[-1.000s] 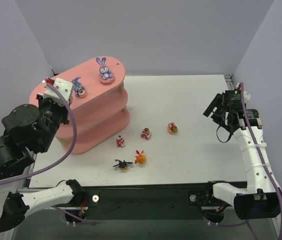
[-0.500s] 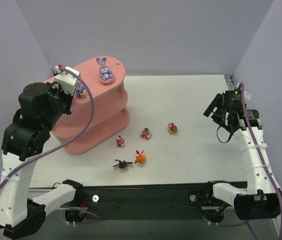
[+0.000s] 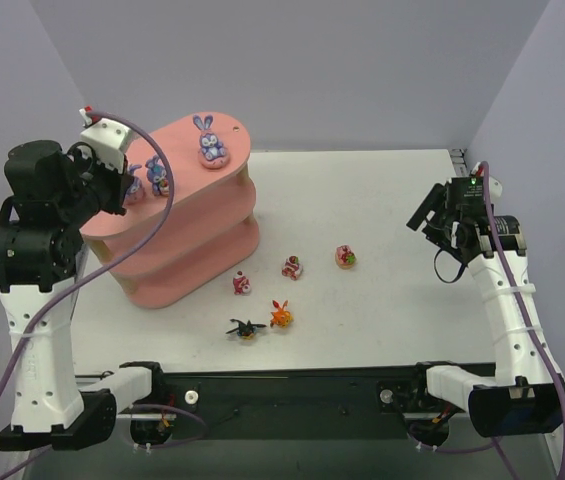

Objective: Place and organize the plastic toys onto the shelf

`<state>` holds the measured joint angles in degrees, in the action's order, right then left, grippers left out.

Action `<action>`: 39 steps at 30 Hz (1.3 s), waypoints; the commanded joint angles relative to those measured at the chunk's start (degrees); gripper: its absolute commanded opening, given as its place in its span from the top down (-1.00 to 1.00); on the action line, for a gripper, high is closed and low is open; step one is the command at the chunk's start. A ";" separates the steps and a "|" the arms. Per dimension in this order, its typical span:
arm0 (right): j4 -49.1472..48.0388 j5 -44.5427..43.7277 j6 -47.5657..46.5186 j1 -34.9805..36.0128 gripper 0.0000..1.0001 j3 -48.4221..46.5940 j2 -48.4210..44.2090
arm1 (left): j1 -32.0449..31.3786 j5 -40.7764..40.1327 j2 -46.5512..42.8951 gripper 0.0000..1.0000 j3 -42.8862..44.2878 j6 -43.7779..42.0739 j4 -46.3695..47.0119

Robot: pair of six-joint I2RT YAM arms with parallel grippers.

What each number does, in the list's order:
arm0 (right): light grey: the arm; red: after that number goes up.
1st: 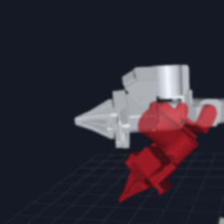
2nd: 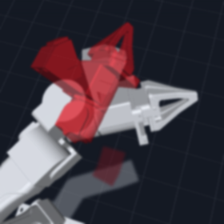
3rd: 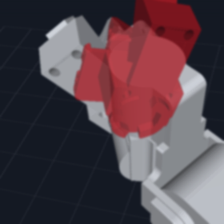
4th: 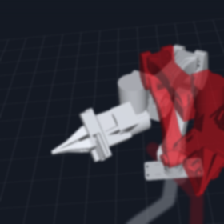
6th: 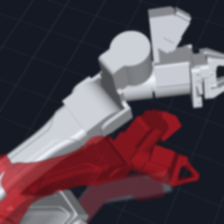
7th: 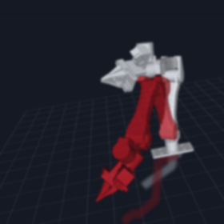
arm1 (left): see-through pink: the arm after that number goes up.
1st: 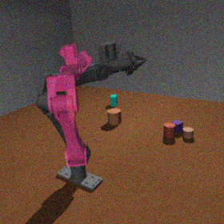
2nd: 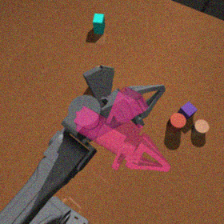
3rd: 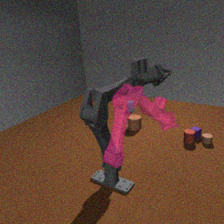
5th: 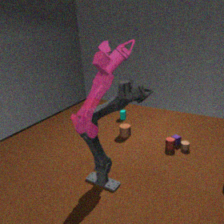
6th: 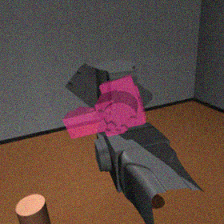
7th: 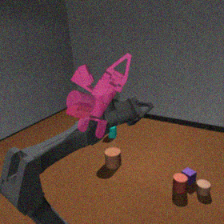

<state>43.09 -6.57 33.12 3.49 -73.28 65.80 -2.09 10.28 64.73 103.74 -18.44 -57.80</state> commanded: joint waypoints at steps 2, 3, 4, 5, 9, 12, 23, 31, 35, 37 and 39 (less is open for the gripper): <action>1.12 -0.46 -0.61 0.64 -0.51 -2.75 0.47 | 8.49 14.06 1.45 1.00 3.48 -0.63 -0.21; 1.21 -0.46 -0.78 0.82 -0.51 -2.84 0.56 | 9.03 15.19 1.80 1.00 3.92 -0.90 -0.47; 1.38 -0.64 -0.95 0.99 -0.51 -3.27 0.82 | 10.25 15.64 1.98 1.00 4.27 -0.99 -1.17; 1.90 -0.73 -1.04 1.43 -0.51 -4.23 1.43 | 10.87 16.51 2.24 1.00 4.80 -1.16 -1.70; 3.14 -1.69 -1.31 3.01 -0.51 -6.96 3.10 | 14.47 20.99 3.38 1.00 6.99 -1.95 -3.81; 3.75 -1.87 -1.31 4.16 -0.51 -8.37 4.42 | 16.94 24.07 3.91 1.00 8.05 -2.48 -5.91; 4.28 -4.86 -2.36 7.76 -0.50 -11.19 8.82 | 22.47 27.41 0.05 1.00 1.55 -4.24 -7.15; 4.63 -5.56 -2.63 8.90 -0.49 -13.21 11.45 | 24.15 28.83 0.22 1.00 3.13 -4.41 -8.91; 4.81 -5.47 -2.71 9.34 -0.47 -14.08 12.60 | 24.15 25.85 0.05 1.00 3.22 -3.98 -9.26; 4.98 -5.47 -2.71 9.43 -0.47 -14.44 13.21 | 24.15 24.53 0.05 0.99 3.22 -3.63 -9.00; 4.99 -5.39 -2.80 9.61 -0.46 -14.70 13.48 | 24.15 24.26 0.31 0.83 3.31 -3.45 -9.08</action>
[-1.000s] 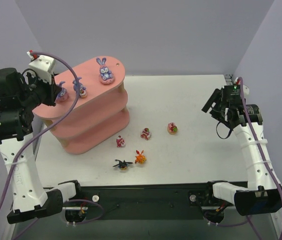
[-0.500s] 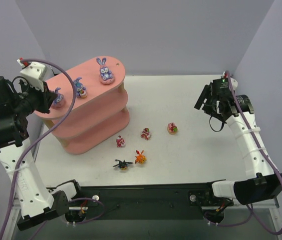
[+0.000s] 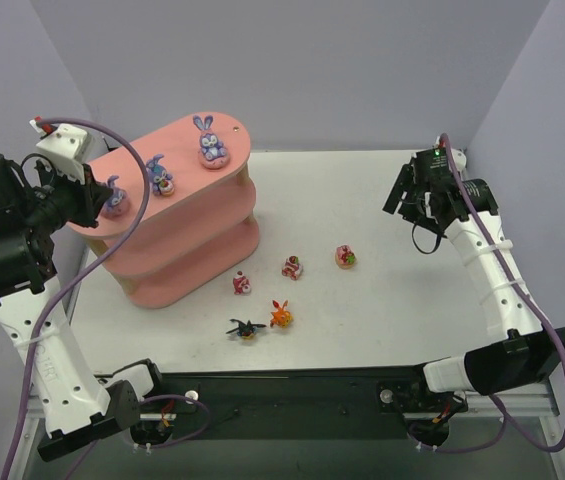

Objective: Place and organize the plastic toys onto the shelf

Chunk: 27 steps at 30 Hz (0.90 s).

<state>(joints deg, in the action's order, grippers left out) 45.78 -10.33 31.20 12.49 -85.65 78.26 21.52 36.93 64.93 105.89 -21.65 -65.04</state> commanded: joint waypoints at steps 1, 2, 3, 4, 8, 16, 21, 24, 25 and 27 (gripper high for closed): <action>2.30 -1.63 -0.97 0.60 -0.46 -2.33 1.11 | 0.46 -2.91 0.20 0.79 1.34 0.03 -1.85; 2.38 -1.63 -0.88 0.60 -0.46 -2.33 1.28 | 0.54 -3.17 0.29 0.74 1.51 0.12 -1.85; 2.30 -1.63 -0.97 0.60 -0.45 -2.33 1.28 | 0.54 -3.44 0.38 0.63 1.69 0.29 -2.11; 2.38 -1.63 -0.97 0.60 -0.45 -2.33 1.37 | 0.54 -3.70 0.29 0.59 1.78 0.20 -2.11; 2.38 -1.54 -1.06 0.69 -0.45 -2.51 1.55 | 0.54 -4.41 0.11 0.45 3.44 0.12 -2.55; 2.30 -1.71 -1.14 0.69 -0.43 -1.81 1.20 | 0.54 -4.94 -0.15 -0.05 3.01 0.73 -1.67; 2.21 -1.80 -1.14 0.69 -0.43 -1.63 0.93 | 0.54 -5.73 -0.06 -0.36 8.70 1.87 -2.73; 2.21 -1.54 -1.05 0.69 -0.43 -1.72 1.02 | 0.54 -8.53 -0.76 -0.51 12.23 3.27 -2.90; 2.21 -1.45 -1.05 0.61 -0.43 -1.72 0.93 | 0.54 -9.76 -1.37 -0.54 14.68 3.63 -3.08; 2.21 -1.19 -0.88 0.78 -0.44 -1.72 1.11 | 0.54 -10.99 -1.99 -0.59 16.36 5.12 -2.12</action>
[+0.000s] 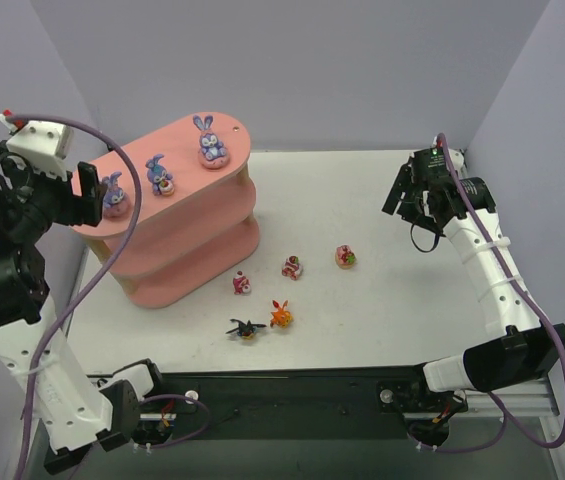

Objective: Place and organize the plastic toys onto the shelf

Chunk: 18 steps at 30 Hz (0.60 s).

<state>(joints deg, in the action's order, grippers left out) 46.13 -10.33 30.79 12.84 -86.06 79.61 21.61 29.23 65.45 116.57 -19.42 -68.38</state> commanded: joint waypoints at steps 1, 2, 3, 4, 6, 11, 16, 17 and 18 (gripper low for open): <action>1.86 -1.10 -0.55 0.43 -0.44 -1.21 -0.07 | 0.37 -4.18 -3.22 -0.59 7.42 3.77 2.54; 1.86 -1.01 -0.46 0.60 -0.44 -1.21 -0.16 | 0.45 -3.92 -3.49 -0.60 8.05 4.91 3.68; 1.77 -1.10 -0.55 0.61 -0.43 -1.04 -0.25 | 0.37 -2.88 -3.84 -0.60 8.66 7.18 4.65; 1.68 -1.19 -0.64 0.52 -0.44 -1.04 -0.34 | 0.45 -1.21 -4.10 -0.61 9.45 8.68 6.75; 1.68 -1.19 -0.81 0.61 -0.44 -0.86 -0.77 | 0.45 4.75 -4.02 -0.64 9.46 13.41 9.13; 1.42 -0.31 -1.08 0.61 -0.44 -1.48 -1.21 | 0.45 23.97 -4.27 -0.62 3.00 27.81 23.78; 0.63 0.39 -1.08 0.52 -0.44 -0.34 -2.00 | -1.21 32.82 -7.35 -0.61 -5.21 41.12 43.91; 0.28 0.57 -1.17 0.61 -0.45 0.10 -2.44 | -2.00 32.90 -7.44 -0.61 -6.00 42.26 44.90; 0.02 0.75 -1.17 0.61 -0.44 0.54 -2.79 | -2.79 32.03 -7.36 -0.60 -6.88 43.05 45.61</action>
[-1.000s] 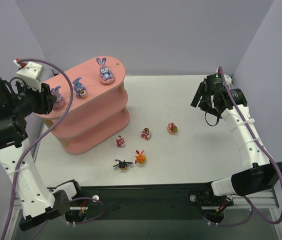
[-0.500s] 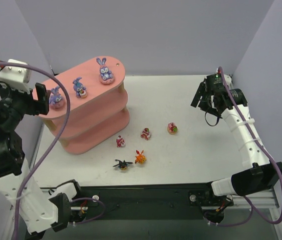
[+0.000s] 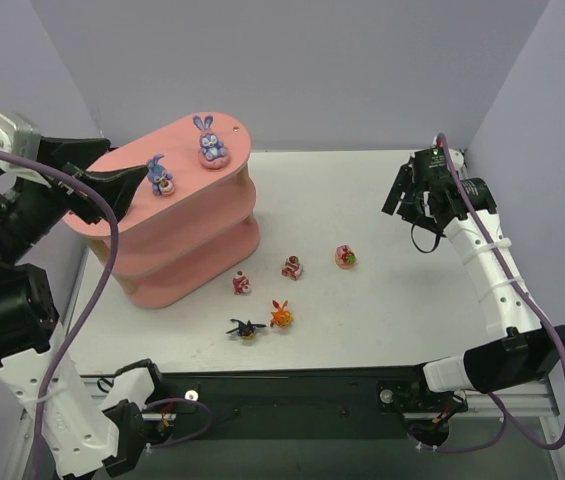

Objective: Place and organize the plastic toys onto the shelf

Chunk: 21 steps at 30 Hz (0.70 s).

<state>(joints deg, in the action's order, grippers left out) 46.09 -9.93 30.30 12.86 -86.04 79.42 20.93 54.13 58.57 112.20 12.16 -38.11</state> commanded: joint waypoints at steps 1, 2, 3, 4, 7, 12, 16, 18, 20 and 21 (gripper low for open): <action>-0.29 0.44 -0.60 0.58 -0.45 1.13 -2.95 | -3.86 7.04 -0.12 -0.60 -2.95 12.00 16.39; -0.99 0.70 -0.51 0.58 -0.45 2.44 -3.74 | -4.49 6.78 0.06 -0.59 -3.48 13.49 17.18; -1.35 1.05 -0.51 0.58 -0.45 3.06 -4.18 | -5.19 6.43 0.14 -0.59 -5.48 14.98 18.58; -1.61 1.14 -0.42 0.58 -0.45 3.68 -4.53 | -6.76 5.73 0.23 -0.59 -6.46 16.30 21.55; -2.14 1.76 -0.25 0.58 -0.45 5.00 -5.50 | -12.80 -0.39 0.41 -0.58 -9.54 17.81 23.87; -2.40 1.85 0.37 0.58 -0.45 5.71 -6.11 | -36.87 -18.57 5.66 -0.53 -7.10 6.94 13.38; -2.67 1.67 0.54 0.58 -0.45 6.23 -6.99 | -64.47 -47.82 12.61 -0.48 2.20 -10.00 3.14; -2.67 1.32 0.55 0.50 -0.46 7.20 -7.52 | -77.67 -63.13 15.42 -0.48 3.63 -14.86 1.72; -3.37 1.84 0.02 0.32 -0.46 8.25 -8.66 | -84.44 -70.87 16.58 -0.48 2.94 -17.61 2.42; -3.81 2.28 -1.29 0.32 -0.46 9.47 -9.01 | -86.39 -72.92 17.71 -0.48 2.50 -18.22 2.25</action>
<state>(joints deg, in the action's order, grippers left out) 43.05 -8.10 30.41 12.91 -78.89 73.32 -56.25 5.76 74.72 113.30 4.80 -31.88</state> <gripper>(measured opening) 0.729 0.740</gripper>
